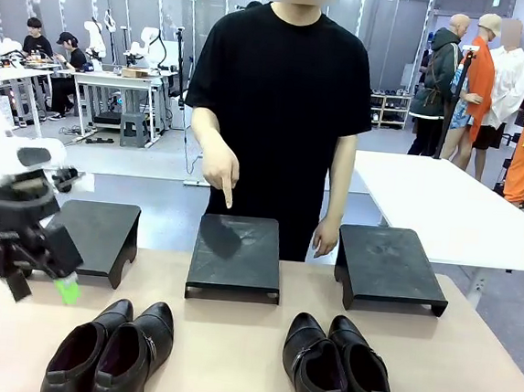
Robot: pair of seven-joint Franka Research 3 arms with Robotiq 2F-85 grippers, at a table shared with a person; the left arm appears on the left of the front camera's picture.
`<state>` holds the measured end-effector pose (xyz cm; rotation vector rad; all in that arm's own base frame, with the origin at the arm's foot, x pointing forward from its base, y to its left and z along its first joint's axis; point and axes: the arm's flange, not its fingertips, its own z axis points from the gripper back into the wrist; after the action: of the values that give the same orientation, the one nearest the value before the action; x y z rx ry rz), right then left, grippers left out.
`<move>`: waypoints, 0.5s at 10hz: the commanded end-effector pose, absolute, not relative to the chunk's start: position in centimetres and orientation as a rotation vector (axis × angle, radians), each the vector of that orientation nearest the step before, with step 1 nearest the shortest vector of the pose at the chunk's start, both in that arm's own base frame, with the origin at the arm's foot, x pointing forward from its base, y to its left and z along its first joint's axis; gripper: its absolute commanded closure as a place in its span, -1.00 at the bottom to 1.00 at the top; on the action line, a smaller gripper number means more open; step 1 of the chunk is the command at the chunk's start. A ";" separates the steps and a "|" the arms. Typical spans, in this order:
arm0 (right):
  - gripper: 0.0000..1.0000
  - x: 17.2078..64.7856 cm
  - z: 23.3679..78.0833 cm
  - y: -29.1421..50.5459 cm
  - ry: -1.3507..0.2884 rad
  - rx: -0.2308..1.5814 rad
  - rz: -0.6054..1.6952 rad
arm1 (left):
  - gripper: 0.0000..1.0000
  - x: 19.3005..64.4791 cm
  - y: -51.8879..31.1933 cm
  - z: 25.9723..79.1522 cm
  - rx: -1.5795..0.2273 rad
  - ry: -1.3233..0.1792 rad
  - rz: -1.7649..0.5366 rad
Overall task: Place the shoes on the stand as instructed by the person.
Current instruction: Pick up one pair of Shoes and place it on the Shoes Stand indicated by the person.
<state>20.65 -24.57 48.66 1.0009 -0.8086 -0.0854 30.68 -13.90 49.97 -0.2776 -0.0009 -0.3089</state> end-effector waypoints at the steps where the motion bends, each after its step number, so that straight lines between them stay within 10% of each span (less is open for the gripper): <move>1: -1.00 20.6 48.6 -24.7 -0.829 1.004 -0.070 | -1.00 29.9 -15.5 47.0 -0.244 -0.007 -0.219; 5: -1.00 20.6 48.6 -24.7 -0.829 1.004 -0.070 | -1.00 30.0 -17.3 42.2 -0.294 -0.112 -0.135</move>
<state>20.64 -24.57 48.66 1.0016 -0.8085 -0.0852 31.55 -16.91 45.42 -0.2846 -0.0717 -0.1686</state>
